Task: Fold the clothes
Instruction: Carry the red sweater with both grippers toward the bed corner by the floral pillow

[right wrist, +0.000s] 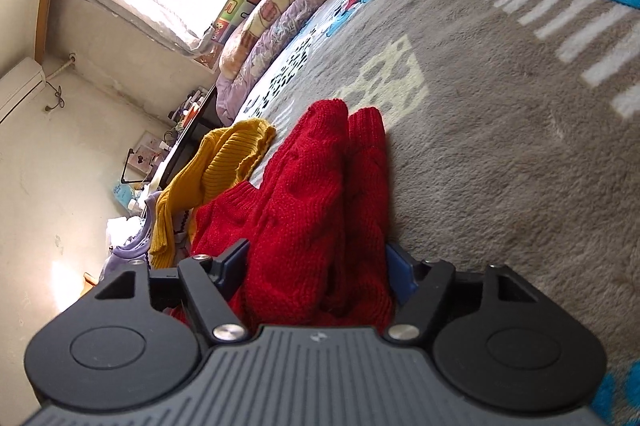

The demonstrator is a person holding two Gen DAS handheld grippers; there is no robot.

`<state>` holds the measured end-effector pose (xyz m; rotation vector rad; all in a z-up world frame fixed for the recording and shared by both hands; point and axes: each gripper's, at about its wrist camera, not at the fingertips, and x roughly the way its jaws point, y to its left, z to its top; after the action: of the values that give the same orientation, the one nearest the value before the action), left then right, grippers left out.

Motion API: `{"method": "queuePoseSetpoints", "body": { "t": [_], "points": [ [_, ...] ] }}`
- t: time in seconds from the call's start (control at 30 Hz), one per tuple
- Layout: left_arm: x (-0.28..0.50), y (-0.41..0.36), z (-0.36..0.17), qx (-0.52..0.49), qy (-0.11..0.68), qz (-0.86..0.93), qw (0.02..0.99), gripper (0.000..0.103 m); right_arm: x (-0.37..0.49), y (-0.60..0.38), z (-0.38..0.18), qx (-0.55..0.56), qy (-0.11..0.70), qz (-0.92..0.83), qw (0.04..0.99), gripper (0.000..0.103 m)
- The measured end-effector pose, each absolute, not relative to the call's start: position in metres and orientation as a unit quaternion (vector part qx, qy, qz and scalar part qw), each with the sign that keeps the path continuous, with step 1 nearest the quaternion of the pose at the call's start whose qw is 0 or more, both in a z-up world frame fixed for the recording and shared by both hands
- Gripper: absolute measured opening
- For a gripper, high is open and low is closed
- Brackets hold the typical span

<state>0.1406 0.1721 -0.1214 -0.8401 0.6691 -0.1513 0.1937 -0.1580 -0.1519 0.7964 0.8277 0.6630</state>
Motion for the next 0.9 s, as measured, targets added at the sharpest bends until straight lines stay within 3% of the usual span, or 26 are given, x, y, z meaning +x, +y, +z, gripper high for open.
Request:
{"method": "queuePoseSetpoints", "body": {
  "t": [0.1,0.17,0.2,0.27,0.33,0.43,0.63,0.9],
  "points": [
    [0.136,0.174,-0.120,-0.405,0.318,-0.077,0.854,0.062,0.192,-0.156,-0.151,0.370,0.384,0.298,0.792,0.071],
    [0.125,0.180,-0.118,-0.416,0.322,-0.083,0.846,0.069,0.194,-0.152,-0.149,0.369,0.387,0.293,0.793,0.076],
    [0.120,0.184,-0.119,-0.428,0.317,-0.084,0.842,0.078,0.195,-0.151,-0.149,0.367,0.388,0.291,0.794,0.078],
    [0.118,0.182,-0.121,-0.434,0.314,-0.082,0.840,0.073,0.196,-0.148,-0.149,0.367,0.386,0.289,0.795,0.080],
    [0.118,0.179,-0.124,-0.441,0.309,-0.082,0.838,0.061,0.194,-0.145,-0.152,0.366,0.376,0.296,0.798,0.079],
    [0.111,0.182,-0.122,-0.476,0.293,-0.086,0.825,0.055,0.190,-0.141,-0.153,0.377,0.361,0.309,0.795,0.066],
    [0.059,0.216,-0.081,-0.501,0.224,-0.084,0.832,0.055,0.180,-0.118,-0.122,0.393,0.336,0.364,0.775,0.063],
    [-0.063,0.325,-0.048,-0.550,0.076,0.036,0.831,0.055,0.179,0.037,-0.062,0.348,0.353,0.497,0.712,0.063]
  ]
}}
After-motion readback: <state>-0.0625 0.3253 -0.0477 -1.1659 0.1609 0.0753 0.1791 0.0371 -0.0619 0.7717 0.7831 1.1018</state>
